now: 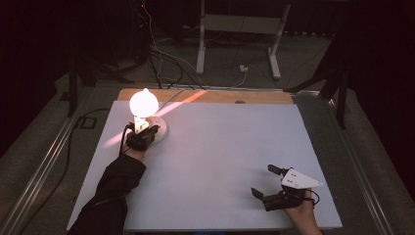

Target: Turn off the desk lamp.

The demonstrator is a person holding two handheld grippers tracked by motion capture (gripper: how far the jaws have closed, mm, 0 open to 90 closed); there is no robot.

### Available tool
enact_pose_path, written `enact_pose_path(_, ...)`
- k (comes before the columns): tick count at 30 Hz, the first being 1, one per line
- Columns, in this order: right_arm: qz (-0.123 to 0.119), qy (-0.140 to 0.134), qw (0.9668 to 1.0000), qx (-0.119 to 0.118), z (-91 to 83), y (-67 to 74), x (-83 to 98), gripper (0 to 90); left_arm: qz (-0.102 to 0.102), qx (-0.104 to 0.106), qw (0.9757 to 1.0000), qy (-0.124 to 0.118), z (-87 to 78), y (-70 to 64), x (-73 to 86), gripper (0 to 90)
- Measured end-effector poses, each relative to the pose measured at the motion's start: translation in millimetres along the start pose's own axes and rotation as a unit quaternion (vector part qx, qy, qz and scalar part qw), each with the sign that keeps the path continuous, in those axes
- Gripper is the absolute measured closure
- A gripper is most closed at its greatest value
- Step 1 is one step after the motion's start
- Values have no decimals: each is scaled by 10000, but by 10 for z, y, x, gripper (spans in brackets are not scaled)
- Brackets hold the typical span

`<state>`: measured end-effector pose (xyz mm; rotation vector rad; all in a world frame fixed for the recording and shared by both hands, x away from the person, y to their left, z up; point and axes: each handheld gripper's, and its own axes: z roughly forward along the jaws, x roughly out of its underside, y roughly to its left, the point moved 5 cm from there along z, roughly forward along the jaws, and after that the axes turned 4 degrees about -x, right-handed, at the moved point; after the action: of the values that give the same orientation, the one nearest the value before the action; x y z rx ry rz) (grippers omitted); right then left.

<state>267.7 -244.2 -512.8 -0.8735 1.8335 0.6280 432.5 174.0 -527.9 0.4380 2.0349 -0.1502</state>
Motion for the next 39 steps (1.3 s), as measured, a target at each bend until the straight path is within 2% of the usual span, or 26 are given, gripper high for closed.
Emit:
enact_pose_path(1,-2,8,10000,-3,0,1,2,0,6,4,10000,-83,-45,-2,-42,900)
enact_pose_path(5,-21,11,10000,-10,3,11,-1,0,-33,25,9999,-143,-78,-7,-67,900)
enact_pose_path(12,-10,17,10000,-5,2,7,1,0,-89,-12,9999,-146,-73,16,-58,900)
enact_pose_path(17,-11,28,10000,-21,8,10,4,0,-134,9,9999,-102,-45,16,-35,900)
enact_pose_path(28,-25,13,10000,-24,12,20,-3,0,-33,-57,9999,124,58,12,93,900)
enact_pose_path(39,-30,37,10000,-4,14,12,3,0,-14,-64,9998,208,96,5,132,900)
